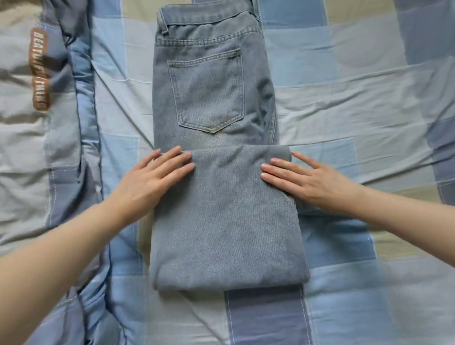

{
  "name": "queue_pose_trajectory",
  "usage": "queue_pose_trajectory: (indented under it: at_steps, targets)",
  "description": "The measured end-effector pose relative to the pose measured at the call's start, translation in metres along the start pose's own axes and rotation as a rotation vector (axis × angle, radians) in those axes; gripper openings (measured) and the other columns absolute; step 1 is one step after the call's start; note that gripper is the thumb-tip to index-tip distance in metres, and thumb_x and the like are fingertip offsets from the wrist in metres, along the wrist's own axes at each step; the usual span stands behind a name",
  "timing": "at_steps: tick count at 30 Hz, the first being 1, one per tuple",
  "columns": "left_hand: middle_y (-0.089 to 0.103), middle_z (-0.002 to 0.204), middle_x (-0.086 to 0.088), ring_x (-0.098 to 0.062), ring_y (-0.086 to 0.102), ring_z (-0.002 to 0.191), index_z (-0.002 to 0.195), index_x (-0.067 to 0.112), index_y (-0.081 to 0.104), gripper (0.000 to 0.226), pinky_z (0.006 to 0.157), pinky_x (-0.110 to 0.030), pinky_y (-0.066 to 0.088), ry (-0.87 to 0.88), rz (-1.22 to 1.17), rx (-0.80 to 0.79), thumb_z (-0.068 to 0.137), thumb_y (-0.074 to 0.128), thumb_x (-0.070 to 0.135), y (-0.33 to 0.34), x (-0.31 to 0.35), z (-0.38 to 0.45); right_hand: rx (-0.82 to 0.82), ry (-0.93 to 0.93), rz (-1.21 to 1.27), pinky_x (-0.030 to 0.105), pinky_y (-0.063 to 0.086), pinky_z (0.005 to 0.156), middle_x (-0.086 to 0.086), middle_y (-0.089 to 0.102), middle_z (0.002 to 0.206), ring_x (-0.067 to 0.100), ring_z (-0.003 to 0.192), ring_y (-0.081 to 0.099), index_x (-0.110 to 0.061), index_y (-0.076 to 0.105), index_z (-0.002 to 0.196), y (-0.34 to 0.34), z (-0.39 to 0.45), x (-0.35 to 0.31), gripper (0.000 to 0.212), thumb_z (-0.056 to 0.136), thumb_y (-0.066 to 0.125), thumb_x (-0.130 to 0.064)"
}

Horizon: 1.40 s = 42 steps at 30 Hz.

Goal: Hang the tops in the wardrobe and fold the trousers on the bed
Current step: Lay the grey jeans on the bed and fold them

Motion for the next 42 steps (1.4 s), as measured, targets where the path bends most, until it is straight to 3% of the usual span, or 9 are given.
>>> queue_pose_trajectory:
  at_steps: [5,10,23,28,31,33,36,40,42]
  targets:
    - [0.029,0.159,-0.003,-0.026,0.03,0.145,0.154,0.023,0.027,0.06,0.118,-0.045,0.021,0.176,0.182,-0.165,0.094,0.032,0.017,0.011,-0.017,-0.027,0.113,0.0,-0.033,0.046,0.031,0.112,0.004,0.03,0.155,0.019,0.142,0.03,-0.008,0.031,0.148,0.015,0.027,0.011,0.047,0.101,0.027,-0.009]
    - [0.035,0.156,-0.004,-0.031,0.032,0.144,0.152,0.023,0.027,0.056,0.117,-0.048,0.021,0.146,0.215,-0.057,0.097,0.032,0.018,0.03,-0.019,-0.007,0.084,-0.013,-0.021,0.047,0.03,0.113,0.004,0.03,0.155,0.019,0.142,0.031,-0.007,0.031,0.148,0.028,0.04,0.022,0.048,0.1,0.027,-0.01]
    - [0.048,0.148,-0.002,-0.031,0.041,0.139,0.142,0.021,0.051,0.046,0.116,-0.049,0.025,0.222,-0.122,-0.056,0.097,0.042,0.027,0.005,0.028,-0.033,-0.08,-0.038,0.423,0.038,0.024,0.115,0.001,0.037,0.151,0.017,0.142,0.03,-0.022,0.03,0.148,-0.013,-0.001,-0.004,0.058,0.092,0.031,-0.009]
    - [0.06,0.135,0.015,-0.005,0.048,0.133,0.13,0.024,0.062,0.042,0.11,-0.023,0.037,-0.133,-0.902,-0.309,0.088,0.063,0.027,-0.009,0.042,-0.051,-0.242,0.274,1.125,0.018,0.034,0.107,-0.016,0.051,0.139,-0.003,0.129,0.044,-0.029,0.052,0.136,-0.038,-0.009,-0.02,0.043,0.093,0.05,-0.028]
    - [0.07,0.096,-0.007,-0.02,0.065,0.097,0.105,0.003,0.066,0.019,0.075,-0.036,0.051,-1.043,-1.146,-0.136,0.091,0.056,-0.003,0.011,0.002,-0.067,-0.194,0.721,1.761,0.032,0.046,0.084,0.007,0.069,0.105,0.009,0.096,0.062,-0.02,0.075,0.105,-0.057,0.007,0.001,0.032,0.074,0.067,-0.022]
    - [0.069,0.1,-0.011,-0.024,0.066,0.096,0.11,0.011,0.065,0.017,0.072,-0.035,0.049,-1.398,-1.178,-0.175,0.1,0.052,0.014,0.017,-0.001,-0.068,-0.162,1.125,1.838,0.041,0.045,0.084,0.032,0.058,0.119,0.023,0.1,0.059,-0.002,0.068,0.115,-0.051,0.017,0.01,0.05,0.075,0.076,-0.032]
    - [0.074,0.098,-0.002,-0.022,0.07,0.091,0.104,0.018,0.066,0.03,0.079,-0.036,0.055,-1.405,-1.621,-0.17,0.095,0.056,0.045,0.026,0.026,-0.041,-0.233,1.284,1.738,0.034,0.043,0.079,0.017,0.062,0.113,0.021,0.089,0.055,-0.018,0.065,0.102,-0.034,0.03,-0.001,0.034,0.085,0.062,-0.048]
    - [0.072,0.1,-0.003,-0.013,0.069,0.075,0.108,0.012,0.063,0.041,0.064,-0.028,0.055,-1.413,-1.558,0.204,0.087,0.067,0.048,0.022,0.043,-0.058,-0.061,1.398,1.45,0.031,0.039,0.086,0.003,0.058,0.109,0.019,0.102,0.053,-0.017,0.06,0.112,-0.011,0.032,-0.011,0.046,0.097,0.036,-0.054]
    - [0.07,0.109,-0.006,-0.015,0.069,0.093,0.111,0.018,0.057,0.031,0.084,-0.034,0.055,-1.304,-1.497,0.253,0.088,0.071,0.031,0.018,0.05,-0.061,-0.017,1.356,1.314,0.034,0.039,0.086,0.007,0.058,0.111,0.023,0.108,0.054,-0.011,0.052,0.11,-0.02,0.034,-0.018,0.048,0.095,0.04,-0.055]
Point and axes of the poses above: each hand's wrist, its own z-axis towards the middle knuckle, its own y-axis out of the palm, x = y × z, the point moved 4 cm from there along z, towards the middle knuckle
